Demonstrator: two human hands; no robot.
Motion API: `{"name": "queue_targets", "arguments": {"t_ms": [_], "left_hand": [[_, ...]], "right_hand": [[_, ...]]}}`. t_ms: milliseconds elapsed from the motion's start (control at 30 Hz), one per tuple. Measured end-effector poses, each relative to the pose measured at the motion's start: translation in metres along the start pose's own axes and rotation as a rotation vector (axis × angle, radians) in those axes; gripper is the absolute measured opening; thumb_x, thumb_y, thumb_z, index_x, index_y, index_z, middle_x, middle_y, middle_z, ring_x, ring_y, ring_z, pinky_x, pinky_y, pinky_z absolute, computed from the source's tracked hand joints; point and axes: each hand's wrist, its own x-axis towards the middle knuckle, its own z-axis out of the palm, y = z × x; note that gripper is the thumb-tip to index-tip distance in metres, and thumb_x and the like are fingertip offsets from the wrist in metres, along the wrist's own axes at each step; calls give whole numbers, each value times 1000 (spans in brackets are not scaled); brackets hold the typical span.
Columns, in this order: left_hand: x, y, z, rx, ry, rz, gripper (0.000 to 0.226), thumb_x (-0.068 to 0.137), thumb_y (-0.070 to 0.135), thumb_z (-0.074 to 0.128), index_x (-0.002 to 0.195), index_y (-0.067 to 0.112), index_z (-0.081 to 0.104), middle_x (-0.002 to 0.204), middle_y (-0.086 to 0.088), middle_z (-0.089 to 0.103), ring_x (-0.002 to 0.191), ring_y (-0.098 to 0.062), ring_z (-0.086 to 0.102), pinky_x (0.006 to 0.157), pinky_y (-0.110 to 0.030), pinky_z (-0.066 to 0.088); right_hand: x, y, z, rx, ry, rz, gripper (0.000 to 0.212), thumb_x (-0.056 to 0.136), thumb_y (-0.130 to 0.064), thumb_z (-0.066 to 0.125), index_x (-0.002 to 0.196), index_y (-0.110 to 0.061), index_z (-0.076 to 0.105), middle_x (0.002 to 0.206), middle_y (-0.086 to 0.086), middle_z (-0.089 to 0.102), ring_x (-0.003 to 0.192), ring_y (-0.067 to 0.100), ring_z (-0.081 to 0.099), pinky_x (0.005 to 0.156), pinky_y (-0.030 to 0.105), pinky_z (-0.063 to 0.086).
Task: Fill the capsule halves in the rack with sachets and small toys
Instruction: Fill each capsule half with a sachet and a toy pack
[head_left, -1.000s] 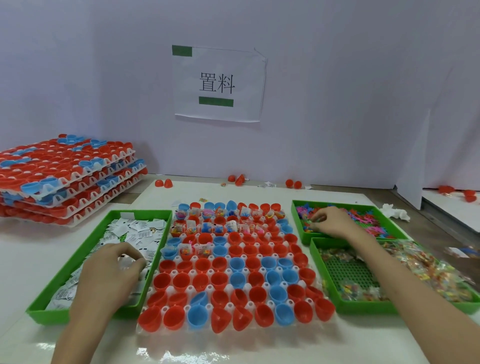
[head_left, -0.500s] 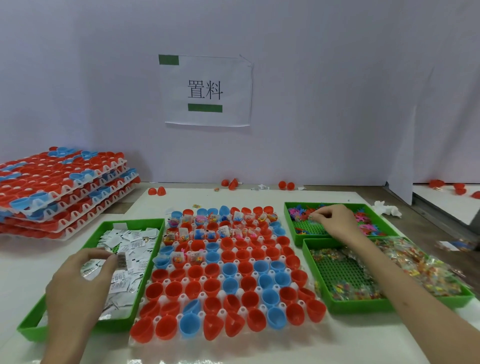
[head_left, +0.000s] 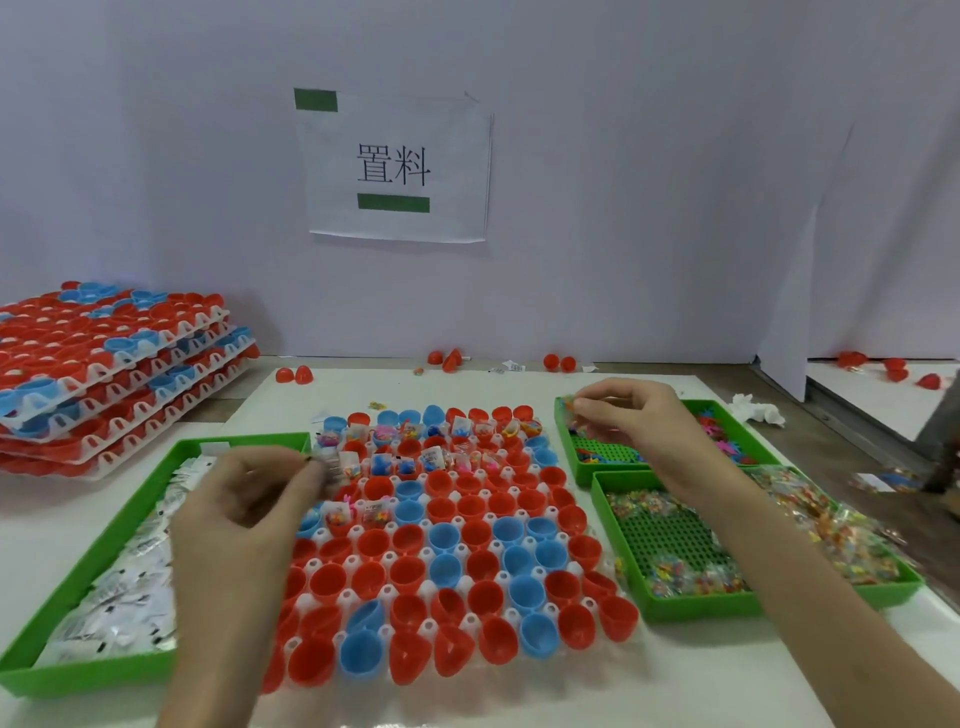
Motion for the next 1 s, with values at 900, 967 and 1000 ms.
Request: {"name": "queue_targets", "arguments": {"t_ms": [900, 967, 1000], "left_hand": [[-43, 8, 57, -321, -241, -221, 24, 62, 30, 74, 85, 35, 79, 76, -6, 76, 75, -20, 75, 66, -16, 56], [-42, 5, 57, -318, -252, -199, 25, 60, 32, 74, 84, 34, 79, 76, -8, 76, 74, -20, 75, 65, -17, 57], [-40, 2, 57, -323, -247, -199, 26, 58, 33, 74, 83, 34, 80, 75, -8, 76, 73, -21, 75, 65, -18, 57]], "right_hand": [[41, 54, 2, -849, 55, 73, 23, 97, -22, 63, 119, -22, 70, 122, -3, 69, 98, 8, 61, 89, 26, 49], [57, 75, -6, -948, -48, 173, 25, 96, -27, 64, 120, -23, 69, 129, -1, 65, 106, 12, 59, 93, 33, 49], [61, 80, -8, -943, -49, 171, 18, 94, -28, 66, 112, -27, 72, 125, -3, 66, 100, 10, 59, 88, 32, 50]]}}
